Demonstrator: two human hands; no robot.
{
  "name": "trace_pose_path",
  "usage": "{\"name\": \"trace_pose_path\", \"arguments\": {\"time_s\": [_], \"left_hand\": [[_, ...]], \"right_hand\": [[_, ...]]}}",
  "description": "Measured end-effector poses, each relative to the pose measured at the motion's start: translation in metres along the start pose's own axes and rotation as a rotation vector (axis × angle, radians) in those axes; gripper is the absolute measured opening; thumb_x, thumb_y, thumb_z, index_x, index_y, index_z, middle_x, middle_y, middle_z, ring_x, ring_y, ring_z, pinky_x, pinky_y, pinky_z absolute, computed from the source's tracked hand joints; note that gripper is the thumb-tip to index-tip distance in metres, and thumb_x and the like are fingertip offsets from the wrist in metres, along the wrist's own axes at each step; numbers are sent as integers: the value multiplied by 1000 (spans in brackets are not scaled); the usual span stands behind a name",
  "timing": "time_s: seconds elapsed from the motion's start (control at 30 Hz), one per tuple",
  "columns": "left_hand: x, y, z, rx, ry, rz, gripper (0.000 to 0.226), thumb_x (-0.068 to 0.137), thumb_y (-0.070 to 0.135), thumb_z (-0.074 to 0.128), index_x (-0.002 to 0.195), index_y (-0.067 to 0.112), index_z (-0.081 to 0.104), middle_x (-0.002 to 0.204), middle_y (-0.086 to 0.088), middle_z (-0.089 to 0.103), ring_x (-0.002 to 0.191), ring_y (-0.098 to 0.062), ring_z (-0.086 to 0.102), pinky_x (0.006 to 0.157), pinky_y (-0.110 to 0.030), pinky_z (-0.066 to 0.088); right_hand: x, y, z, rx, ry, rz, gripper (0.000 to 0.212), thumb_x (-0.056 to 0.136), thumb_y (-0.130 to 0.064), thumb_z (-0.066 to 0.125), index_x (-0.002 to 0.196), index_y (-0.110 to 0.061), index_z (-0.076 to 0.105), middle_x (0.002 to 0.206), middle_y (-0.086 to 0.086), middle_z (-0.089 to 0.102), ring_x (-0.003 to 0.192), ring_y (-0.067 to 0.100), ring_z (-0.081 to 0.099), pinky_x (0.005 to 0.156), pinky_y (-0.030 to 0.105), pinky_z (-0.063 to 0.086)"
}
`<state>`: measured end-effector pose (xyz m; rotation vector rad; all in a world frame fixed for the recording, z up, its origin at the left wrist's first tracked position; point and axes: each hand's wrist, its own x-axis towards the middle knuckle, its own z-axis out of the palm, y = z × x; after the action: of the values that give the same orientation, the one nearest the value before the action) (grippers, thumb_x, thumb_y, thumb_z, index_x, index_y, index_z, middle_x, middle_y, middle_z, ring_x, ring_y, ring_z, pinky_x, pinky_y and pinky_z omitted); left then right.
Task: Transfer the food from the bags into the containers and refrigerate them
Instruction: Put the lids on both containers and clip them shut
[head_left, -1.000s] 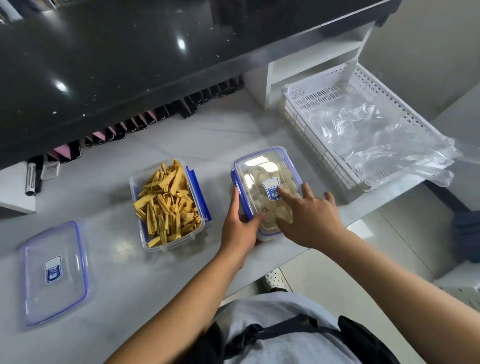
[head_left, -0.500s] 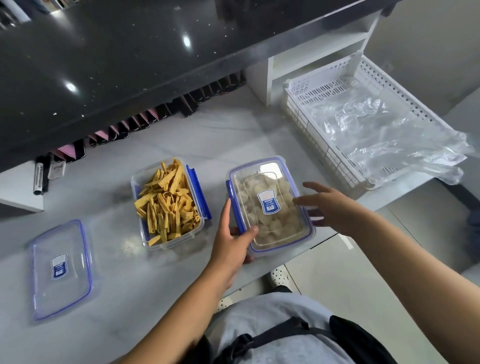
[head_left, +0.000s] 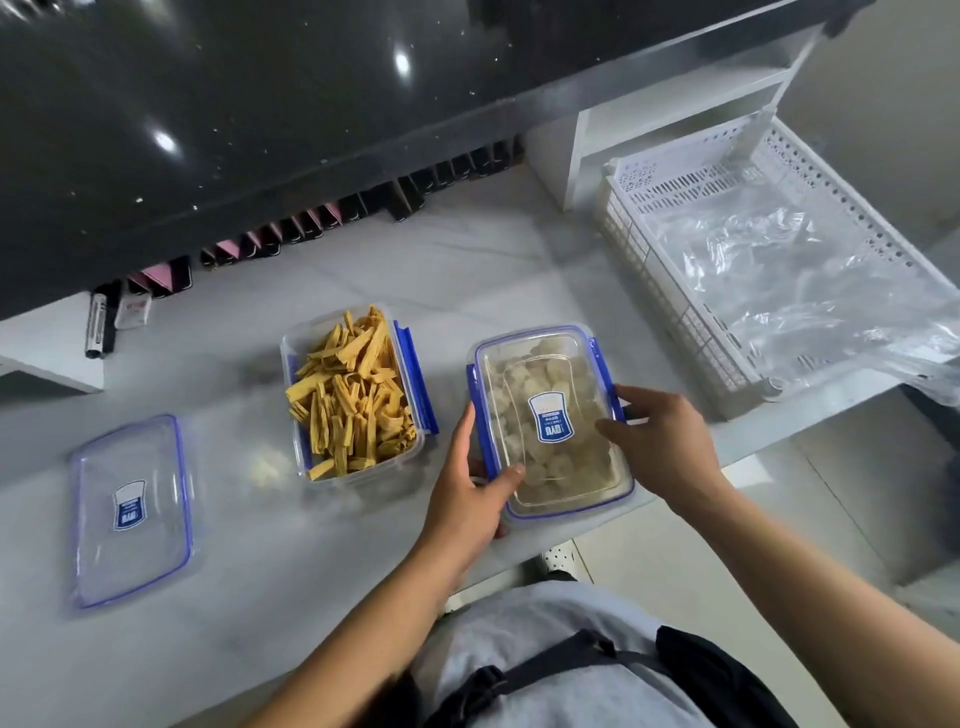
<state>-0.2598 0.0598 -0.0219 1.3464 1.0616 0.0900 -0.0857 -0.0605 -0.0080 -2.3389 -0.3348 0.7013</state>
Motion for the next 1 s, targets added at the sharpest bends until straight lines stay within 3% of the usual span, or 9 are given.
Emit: {"name": "trace_pose_path", "arguments": {"time_s": [0.2, 0.37, 0.47, 0.53, 0.6, 0.67, 0.77, 0.87, 1.0], "left_hand": [[11, 6, 6, 1, 13, 31, 83, 90, 21, 72, 147, 57, 22, 116, 25, 56, 105, -5, 63, 78, -23, 54], [32, 31, 21, 4, 41, 34, 85, 90, 28, 72, 146, 60, 18, 131, 2, 62, 112, -22, 65, 87, -44, 56], [50, 52, 32, 54, 44, 62, 84, 91, 30, 70, 150, 56, 15, 130, -8, 63, 113, -29, 64, 87, -47, 56], [59, 62, 39, 55, 44, 63, 84, 91, 30, 70, 150, 56, 16, 125, -10, 65, 107, -28, 65, 84, -43, 56], [65, 65, 43, 31, 42, 44, 84, 90, 30, 70, 148, 59, 17, 127, -8, 65, 109, -26, 65, 93, -44, 56], [64, 68, 41, 30, 21, 13, 83, 90, 32, 70, 147, 58, 17, 129, -4, 64, 111, -22, 64, 96, -46, 54], [48, 75, 32, 63, -70, -2, 86, 90, 30, 71, 150, 54, 14, 133, 11, 53, 114, -13, 56, 101, -43, 52], [9, 80, 13, 39, -171, 12, 87, 90, 30, 71, 150, 56, 13, 142, 17, 37, 133, -12, 43, 112, -45, 41], [-52, 80, -39, -67, -171, 112, 68, 84, 39, 72, 140, 59, 39, 150, 18, 45, 135, 0, 45, 113, -36, 37]], "right_hand": [[11, -6, 0, 36, 0, -21, 43, 87, -28, 68, 130, -32, 64, 104, -5, 72, 90, 19, 68, 84, 40, 57], [44, -25, -12, 41, 21, -64, 40, 88, -23, 66, 127, -32, 66, 101, -4, 70, 93, 25, 67, 87, 41, 55], [67, -32, -11, -106, 80, -163, 46, 90, -20, 58, 134, -33, 59, 127, 1, 66, 111, 29, 63, 93, 39, 51], [74, -37, 1, -216, 70, -279, 50, 92, -17, 52, 140, -33, 54, 155, 1, 42, 136, 31, 44, 107, 42, 39], [78, -42, 11, -323, 26, -349, 51, 95, -26, 52, 144, -38, 47, 164, -2, 25, 149, 35, 18, 117, 47, 23], [83, -45, 12, -388, 3, -378, 51, 95, -32, 52, 145, -40, 44, 164, -2, 23, 152, 34, 6, 120, 51, 14], [87, -45, 7, -419, -14, -405, 50, 95, -36, 52, 144, -39, 44, 164, 0, 24, 153, 31, 3, 120, 53, 9], [76, -48, 6, -414, -9, -458, 50, 94, -44, 54, 143, -38, 46, 163, 2, 28, 153, 30, 5, 120, 52, 9], [37, -67, 16, -312, -109, -608, 54, 90, -47, 57, 142, -34, 50, 160, 1, 33, 152, 27, 12, 120, 50, 11]]}}
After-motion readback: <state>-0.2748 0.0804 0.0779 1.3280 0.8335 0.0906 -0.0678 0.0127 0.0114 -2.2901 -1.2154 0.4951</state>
